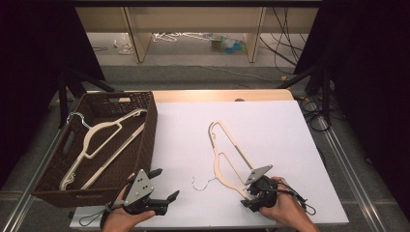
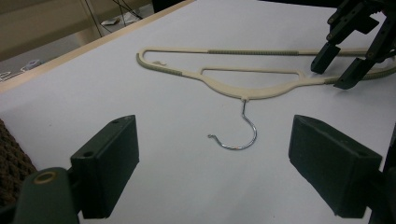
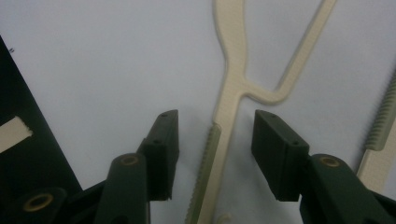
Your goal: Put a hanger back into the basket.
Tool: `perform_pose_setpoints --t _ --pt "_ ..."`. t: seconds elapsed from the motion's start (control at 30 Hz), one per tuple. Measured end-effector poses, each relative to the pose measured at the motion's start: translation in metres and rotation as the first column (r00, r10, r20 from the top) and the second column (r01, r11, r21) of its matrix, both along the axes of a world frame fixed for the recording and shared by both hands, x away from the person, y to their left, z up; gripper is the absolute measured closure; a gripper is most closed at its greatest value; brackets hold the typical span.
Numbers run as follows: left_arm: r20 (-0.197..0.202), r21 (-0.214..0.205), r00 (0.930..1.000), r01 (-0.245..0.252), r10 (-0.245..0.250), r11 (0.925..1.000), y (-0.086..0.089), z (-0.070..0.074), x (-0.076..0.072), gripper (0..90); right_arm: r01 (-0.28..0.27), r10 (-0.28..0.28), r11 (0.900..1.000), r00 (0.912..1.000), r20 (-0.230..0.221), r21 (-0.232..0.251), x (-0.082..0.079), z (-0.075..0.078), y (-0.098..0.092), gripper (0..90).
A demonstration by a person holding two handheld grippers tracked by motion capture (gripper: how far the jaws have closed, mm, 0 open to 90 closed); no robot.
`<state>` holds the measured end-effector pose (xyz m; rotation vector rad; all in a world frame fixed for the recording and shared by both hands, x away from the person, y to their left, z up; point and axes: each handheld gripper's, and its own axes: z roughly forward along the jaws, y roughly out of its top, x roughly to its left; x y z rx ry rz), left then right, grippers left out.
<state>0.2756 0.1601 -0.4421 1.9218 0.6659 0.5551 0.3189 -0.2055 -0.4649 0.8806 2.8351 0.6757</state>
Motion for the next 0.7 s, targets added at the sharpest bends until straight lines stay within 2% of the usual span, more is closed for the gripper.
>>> perform_pose_setpoints --t 0.1,0.17,0.2,0.23,0.33,0.43,0.7 --pt "-0.009 0.001 1.0 0.001 -0.001 1.0 -0.0005 -0.0004 -0.0009 16.0 0.013 -0.013 0.9993 0.9998 -0.016 -0.034 -0.0023 0.0018 0.0017 56.5" --pt "-0.006 -0.003 1.0 0.0 0.0 1.0 -0.0008 -0.0009 -0.0005 16.1 0.019 -0.02 0.999 0.9996 -0.022 -0.041 -0.0027 0.0024 0.0023 57.0" --pt "-0.003 0.013 1.0 0.007 -0.007 0.9999 -0.0002 -0.0009 0.0 16.2 0.03 -0.031 0.9984 0.9992 -0.025 -0.047 -0.0028 0.0025 0.0031 58.4" --pt "-0.008 0.014 1.0 0.002 -0.002 0.9999 -0.0002 -0.0016 -0.0004 16.2 0.045 -0.047 0.9959 0.9985 -0.027 -0.079 -0.0031 0.0037 0.0055 61.3" --pt "-0.007 0.012 1.0 0.003 -0.002 0.9999 -0.0003 -0.0014 -0.0002 16.2 0.043 -0.045 0.9942 0.9988 -0.019 -0.099 -0.0034 0.0036 0.0075 62.1" --pt "-0.006 0.014 1.0 0.002 -0.002 0.9999 -0.0005 -0.0016 -0.0004 16.3 0.049 -0.054 0.9923 0.9977 -0.041 -0.113 -0.0037 0.0047 0.0073 66.2" --pt "-0.013 0.012 0.9999 0.0 0.0 0.9999 -0.001 -0.0032 -0.0001 16.5 0.052 -0.057 0.9919 0.9977 -0.037 -0.115 -0.0021 0.0039 0.0051 77.0"
